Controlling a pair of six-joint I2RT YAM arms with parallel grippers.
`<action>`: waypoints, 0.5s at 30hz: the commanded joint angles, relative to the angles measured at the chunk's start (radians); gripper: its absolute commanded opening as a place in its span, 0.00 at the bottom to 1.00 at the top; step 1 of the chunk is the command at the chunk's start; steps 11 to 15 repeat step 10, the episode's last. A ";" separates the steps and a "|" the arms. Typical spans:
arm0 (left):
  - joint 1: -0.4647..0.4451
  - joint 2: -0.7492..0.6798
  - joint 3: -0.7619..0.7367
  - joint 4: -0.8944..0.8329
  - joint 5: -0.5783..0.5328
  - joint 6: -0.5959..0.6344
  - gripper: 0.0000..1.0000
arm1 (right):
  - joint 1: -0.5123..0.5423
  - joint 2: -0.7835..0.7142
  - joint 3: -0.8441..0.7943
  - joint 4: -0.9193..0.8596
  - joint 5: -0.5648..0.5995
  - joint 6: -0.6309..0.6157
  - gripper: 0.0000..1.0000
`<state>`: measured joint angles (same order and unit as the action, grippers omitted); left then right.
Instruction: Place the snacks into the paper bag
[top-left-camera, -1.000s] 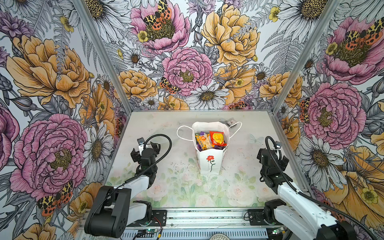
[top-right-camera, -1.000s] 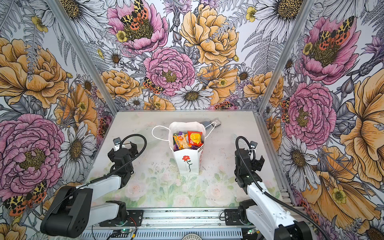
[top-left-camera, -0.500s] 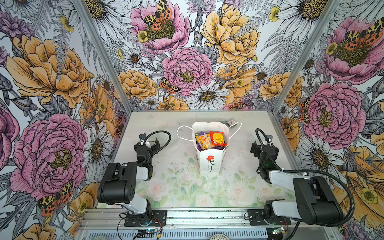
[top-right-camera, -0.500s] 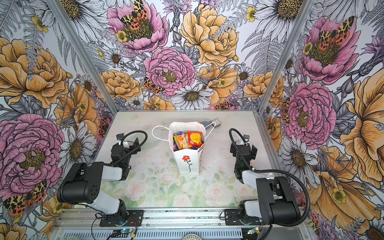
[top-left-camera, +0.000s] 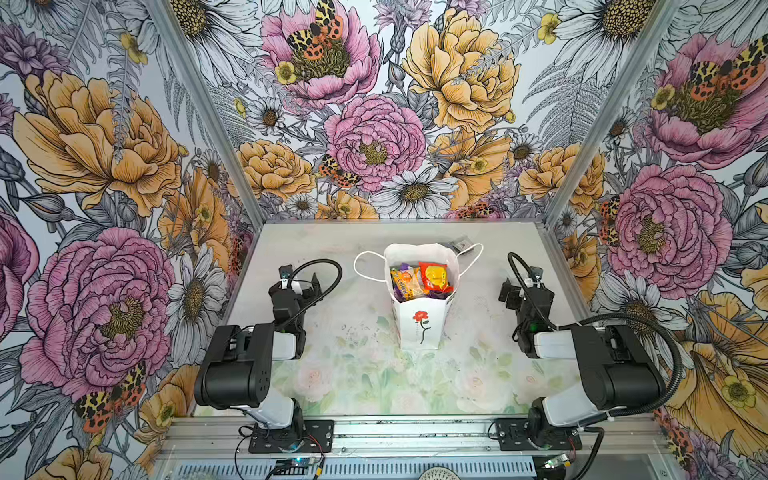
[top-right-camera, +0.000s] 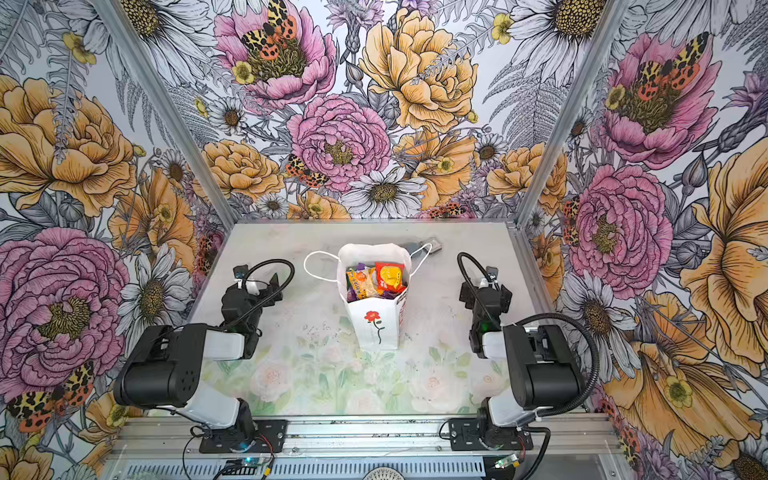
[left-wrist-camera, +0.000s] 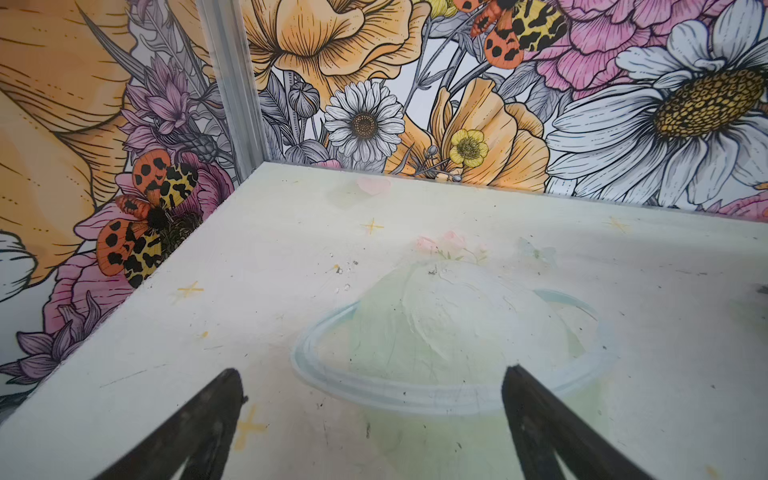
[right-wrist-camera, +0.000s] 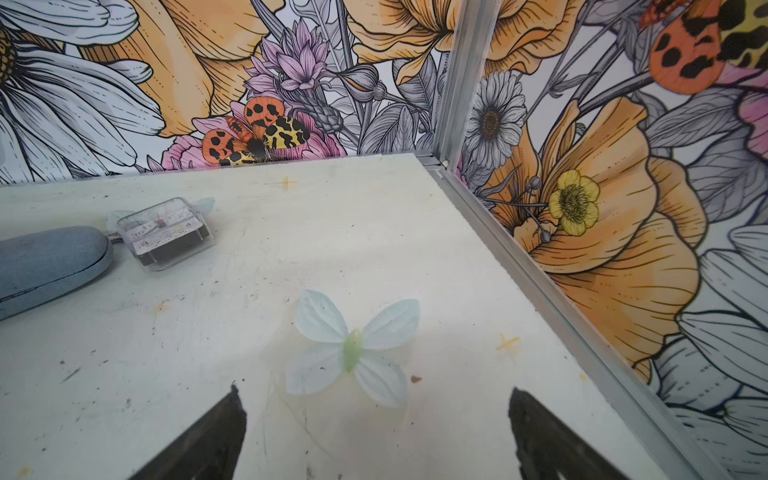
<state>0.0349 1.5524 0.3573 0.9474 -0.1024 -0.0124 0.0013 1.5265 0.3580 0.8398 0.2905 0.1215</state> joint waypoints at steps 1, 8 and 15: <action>0.002 -0.002 0.003 0.027 0.024 -0.014 0.99 | 0.006 -0.002 0.019 0.037 -0.007 -0.002 1.00; 0.001 -0.002 0.003 0.025 0.023 -0.015 0.99 | 0.011 -0.002 0.021 0.033 -0.002 -0.005 1.00; 0.001 -0.003 -0.006 0.038 0.034 -0.011 0.99 | 0.013 -0.004 0.015 0.039 0.000 -0.007 1.00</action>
